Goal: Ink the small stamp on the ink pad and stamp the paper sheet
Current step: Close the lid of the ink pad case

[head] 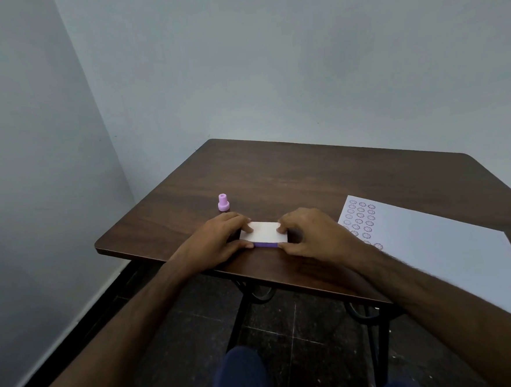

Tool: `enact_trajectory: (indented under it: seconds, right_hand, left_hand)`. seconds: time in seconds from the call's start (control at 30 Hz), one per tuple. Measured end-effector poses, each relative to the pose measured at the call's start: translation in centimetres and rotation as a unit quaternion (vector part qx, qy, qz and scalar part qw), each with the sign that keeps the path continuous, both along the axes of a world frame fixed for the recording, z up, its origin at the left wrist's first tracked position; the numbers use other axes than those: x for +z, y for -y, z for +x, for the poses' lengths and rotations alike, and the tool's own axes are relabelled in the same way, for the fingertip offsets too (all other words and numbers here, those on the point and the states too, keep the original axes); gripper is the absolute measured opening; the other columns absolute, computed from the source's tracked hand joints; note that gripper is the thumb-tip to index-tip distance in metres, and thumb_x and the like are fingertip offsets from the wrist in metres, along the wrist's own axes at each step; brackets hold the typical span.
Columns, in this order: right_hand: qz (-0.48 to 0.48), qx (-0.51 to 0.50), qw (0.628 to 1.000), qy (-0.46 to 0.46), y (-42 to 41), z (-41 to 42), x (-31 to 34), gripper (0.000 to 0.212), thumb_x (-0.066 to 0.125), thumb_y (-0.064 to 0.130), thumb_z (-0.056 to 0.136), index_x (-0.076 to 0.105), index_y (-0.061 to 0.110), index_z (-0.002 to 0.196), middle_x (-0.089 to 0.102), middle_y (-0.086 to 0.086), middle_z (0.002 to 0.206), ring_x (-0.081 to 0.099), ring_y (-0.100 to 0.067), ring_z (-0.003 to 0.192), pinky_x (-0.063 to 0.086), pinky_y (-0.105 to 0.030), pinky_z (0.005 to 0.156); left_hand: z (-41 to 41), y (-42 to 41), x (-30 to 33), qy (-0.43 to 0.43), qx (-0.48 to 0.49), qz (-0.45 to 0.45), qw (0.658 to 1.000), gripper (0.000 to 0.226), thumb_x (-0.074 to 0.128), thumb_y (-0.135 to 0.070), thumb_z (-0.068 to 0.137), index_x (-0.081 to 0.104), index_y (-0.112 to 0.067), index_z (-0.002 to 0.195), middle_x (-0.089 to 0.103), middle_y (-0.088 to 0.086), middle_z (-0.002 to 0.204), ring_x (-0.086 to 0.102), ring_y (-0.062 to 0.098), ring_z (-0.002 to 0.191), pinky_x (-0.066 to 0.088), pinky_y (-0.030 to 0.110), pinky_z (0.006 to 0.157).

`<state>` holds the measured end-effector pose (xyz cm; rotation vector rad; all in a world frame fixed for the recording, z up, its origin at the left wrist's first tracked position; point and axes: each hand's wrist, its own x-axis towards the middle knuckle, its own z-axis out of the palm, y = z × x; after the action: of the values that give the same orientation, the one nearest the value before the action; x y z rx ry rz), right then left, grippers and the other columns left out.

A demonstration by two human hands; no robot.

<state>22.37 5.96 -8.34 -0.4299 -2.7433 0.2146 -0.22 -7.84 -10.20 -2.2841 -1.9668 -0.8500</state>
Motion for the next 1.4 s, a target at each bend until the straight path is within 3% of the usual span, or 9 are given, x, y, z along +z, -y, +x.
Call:
enact_trajectory:
  seconds: [0.27,0.37,0.5,0.67,0.83,0.97,1.07,1.2,1.4]
  right_hand:
    - [-0.017,-0.013,1.000,0.004,-0.6,-1.8,-0.1,0.030,0.067,0.032,0.086,0.066,0.016,0.111,0.070,-0.002,0.112,0.063,-0.020,0.101,0.050,-0.033,0.086]
    - [-0.044,-0.018,0.999,0.005,-0.7,-1.8,0.4,0.035,0.069,0.036,0.087,0.063,0.017,0.116,0.069,-0.001,0.117,0.063,-0.017,0.105,0.050,-0.031,0.089]
    - [-0.132,-0.031,0.988,-0.068,-1.5,0.4,1.9,0.039,0.068,0.038,0.089,0.063,0.017,0.122,0.067,0.003,0.124,0.061,-0.009,0.112,0.047,-0.022,0.096]
    - [-0.136,-0.089,0.986,-0.048,-4.0,7.8,3.4,0.032,0.066,0.029,0.093,0.062,0.018,0.123,0.066,0.003,0.127,0.060,-0.006,0.111,0.048,-0.024,0.097]
    - [-0.087,-0.191,0.977,0.034,-6.1,16.6,3.1,0.027,0.062,0.023,0.095,0.063,0.020,0.122,0.064,0.001,0.131,0.058,-0.015,0.119,0.044,-0.028,0.100]
    - [-0.092,-0.214,0.970,0.071,-6.8,22.1,2.4,0.025,0.056,0.018,0.098,0.066,0.020,0.121,0.062,0.000,0.133,0.054,-0.018,0.125,0.040,-0.031,0.108]
    - [-0.111,-0.205,0.967,0.099,-6.9,24.0,1.3,0.031,0.049,0.016,0.101,0.062,0.019,0.129,0.056,-0.001,0.144,0.047,-0.017,0.135,0.033,-0.033,0.116]
    - [-0.090,-0.217,0.967,0.101,-7.2,23.3,-0.1,0.039,0.047,0.022,0.102,0.053,0.023,0.141,0.047,-0.004,0.151,0.041,-0.019,0.139,0.026,-0.032,0.118]
    - [-0.024,-0.287,0.945,0.157,-9.0,19.2,-0.5,0.051,0.036,0.051,0.100,0.040,0.032,0.148,0.042,-0.007,0.145,0.037,-0.029,0.132,0.031,-0.045,0.111]
  left_hand:
    - [-0.6,-0.7,-0.5,0.006,0.056,-0.016,0.998,0.029,0.068,-0.032,0.091,0.061,-0.017,0.116,0.062,-0.002,0.131,0.059,0.016,0.118,0.049,0.038,0.098]
    - [-0.5,-0.5,-0.2,-0.004,0.058,-0.009,0.998,0.030,0.068,-0.034,0.090,0.059,-0.021,0.116,0.061,-0.001,0.133,0.057,0.015,0.120,0.048,0.038,0.100]
    - [1.2,-0.6,0.7,-0.054,0.072,0.031,0.995,0.038,0.065,-0.043,0.089,0.056,-0.026,0.121,0.056,-0.003,0.139,0.052,0.012,0.124,0.047,0.035,0.100]
    - [8.2,-3.6,2.0,-0.048,-0.001,0.040,0.998,0.029,0.059,-0.036,0.094,0.060,-0.020,0.119,0.059,-0.001,0.130,0.053,0.014,0.122,0.038,0.028,0.102]
    - [18.0,-7.2,2.7,-0.078,-0.112,-0.027,0.990,0.038,0.052,-0.035,0.097,0.057,-0.023,0.132,0.055,-0.001,0.140,0.048,0.016,0.129,0.039,0.038,0.108]
    - [24.2,-8.7,2.5,-0.129,-0.170,-0.100,0.972,0.051,0.041,-0.052,0.100,0.044,-0.031,0.146,0.043,-0.002,0.155,0.039,0.016,0.140,0.029,0.041,0.115]
    - [25.4,-9.2,2.0,-0.184,-0.169,-0.126,0.960,0.054,0.032,-0.059,0.100,0.043,-0.033,0.147,0.042,-0.001,0.155,0.040,0.019,0.139,0.030,0.045,0.114]
    - [23.7,-10.1,1.9,-0.169,-0.141,-0.141,0.965,0.055,0.029,-0.061,0.100,0.048,-0.030,0.140,0.046,-0.003,0.152,0.044,0.017,0.137,0.030,0.043,0.114]
    - [19.8,-14.3,2.0,-0.201,-0.031,-0.165,0.965,0.061,0.023,-0.064,0.098,0.053,-0.021,0.129,0.058,0.002,0.139,0.053,0.020,0.128,0.034,0.045,0.109]
